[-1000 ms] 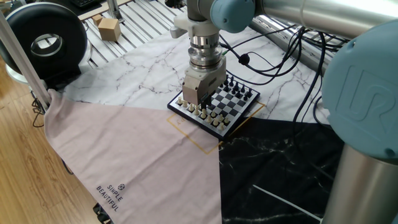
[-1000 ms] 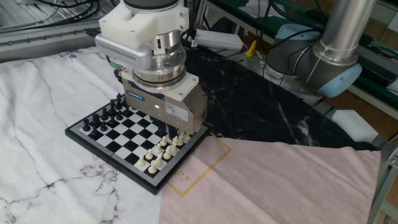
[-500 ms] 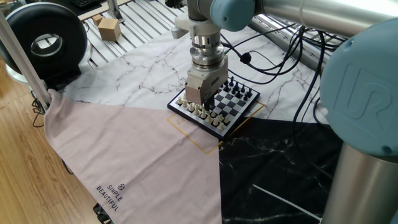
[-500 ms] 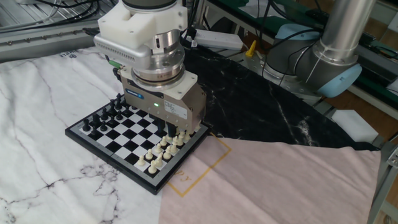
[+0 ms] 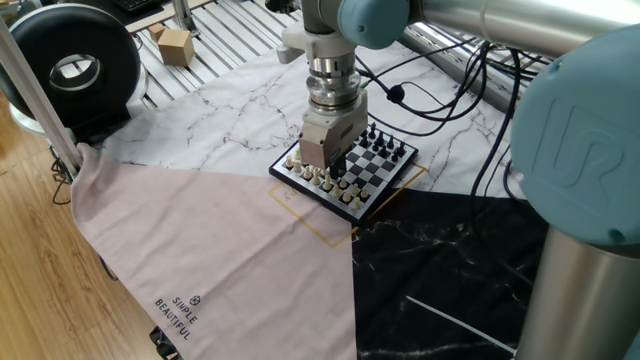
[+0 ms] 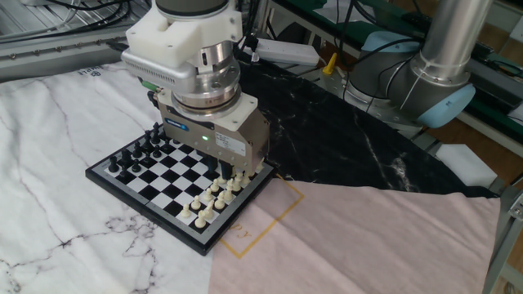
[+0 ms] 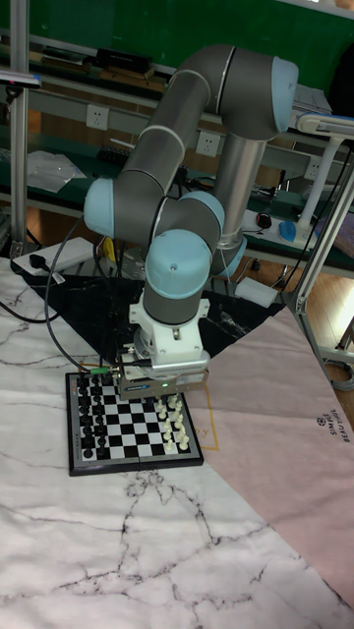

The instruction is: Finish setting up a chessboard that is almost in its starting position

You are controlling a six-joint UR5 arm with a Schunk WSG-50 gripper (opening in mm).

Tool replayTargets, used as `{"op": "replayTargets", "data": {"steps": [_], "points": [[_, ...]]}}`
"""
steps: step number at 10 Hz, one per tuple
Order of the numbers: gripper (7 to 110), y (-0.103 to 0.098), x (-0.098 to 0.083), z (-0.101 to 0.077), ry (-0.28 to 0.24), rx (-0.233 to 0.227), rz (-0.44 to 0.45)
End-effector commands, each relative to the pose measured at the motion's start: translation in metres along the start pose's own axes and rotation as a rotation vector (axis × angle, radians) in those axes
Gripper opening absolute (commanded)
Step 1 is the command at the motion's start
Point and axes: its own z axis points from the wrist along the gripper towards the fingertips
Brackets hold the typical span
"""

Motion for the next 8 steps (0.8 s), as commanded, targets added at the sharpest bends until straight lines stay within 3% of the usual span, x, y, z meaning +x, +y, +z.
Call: {"op": "replayTargets", "data": {"steps": [1,8], "points": [[22,0.006,-0.005,-0.004,-0.005,-0.016,0.006],[22,0.001,0.002,-0.015,0.017,-0.028,-0.009]]}}
